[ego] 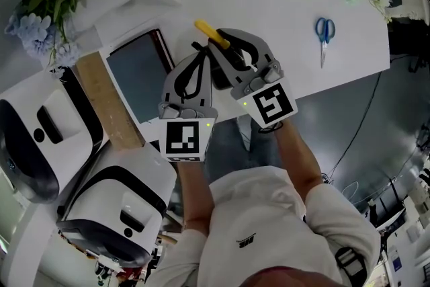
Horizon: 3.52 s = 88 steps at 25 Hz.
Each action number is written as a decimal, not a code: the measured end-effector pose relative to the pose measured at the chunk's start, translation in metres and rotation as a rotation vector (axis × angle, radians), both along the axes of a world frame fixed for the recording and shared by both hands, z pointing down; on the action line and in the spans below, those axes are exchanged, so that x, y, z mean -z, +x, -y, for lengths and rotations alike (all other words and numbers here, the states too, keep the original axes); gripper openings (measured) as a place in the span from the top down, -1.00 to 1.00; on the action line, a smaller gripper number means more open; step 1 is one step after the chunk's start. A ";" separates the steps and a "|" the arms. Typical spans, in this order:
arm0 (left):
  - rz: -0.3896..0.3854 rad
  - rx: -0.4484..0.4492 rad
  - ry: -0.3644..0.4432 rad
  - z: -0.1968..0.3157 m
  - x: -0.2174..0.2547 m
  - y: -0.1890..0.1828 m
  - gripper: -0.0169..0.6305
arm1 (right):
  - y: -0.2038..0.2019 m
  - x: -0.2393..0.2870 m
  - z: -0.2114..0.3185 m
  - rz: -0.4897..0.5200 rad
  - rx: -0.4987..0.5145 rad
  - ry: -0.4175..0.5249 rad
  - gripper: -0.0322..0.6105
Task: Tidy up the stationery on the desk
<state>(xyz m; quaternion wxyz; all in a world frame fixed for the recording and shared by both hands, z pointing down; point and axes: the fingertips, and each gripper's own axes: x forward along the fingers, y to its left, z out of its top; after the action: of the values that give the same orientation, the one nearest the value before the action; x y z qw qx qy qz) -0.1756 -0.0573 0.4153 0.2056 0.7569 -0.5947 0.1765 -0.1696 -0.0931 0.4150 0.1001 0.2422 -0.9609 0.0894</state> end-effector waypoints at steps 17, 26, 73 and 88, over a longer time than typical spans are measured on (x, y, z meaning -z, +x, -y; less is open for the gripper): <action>-0.001 0.017 -0.008 -0.005 -0.007 -0.001 0.95 | 0.002 0.007 0.002 0.153 -0.050 0.017 0.72; -0.003 0.019 0.009 -0.003 -0.001 -0.004 0.95 | 0.006 0.003 -0.003 0.107 -0.039 0.022 0.63; -0.063 -0.398 0.011 0.074 -0.022 0.220 0.95 | 0.279 -0.067 0.057 -0.193 -0.515 -0.146 0.64; -0.052 -0.493 -0.015 0.097 -0.055 0.268 0.95 | 0.311 -0.117 0.084 -0.356 -0.536 -0.272 0.64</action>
<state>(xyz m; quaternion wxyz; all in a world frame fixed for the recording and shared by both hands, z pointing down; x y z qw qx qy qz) 0.0926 -0.1541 0.4707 0.1771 0.8819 -0.3853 0.2060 0.1415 -0.1774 0.5323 0.2703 0.4821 -0.8100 0.1961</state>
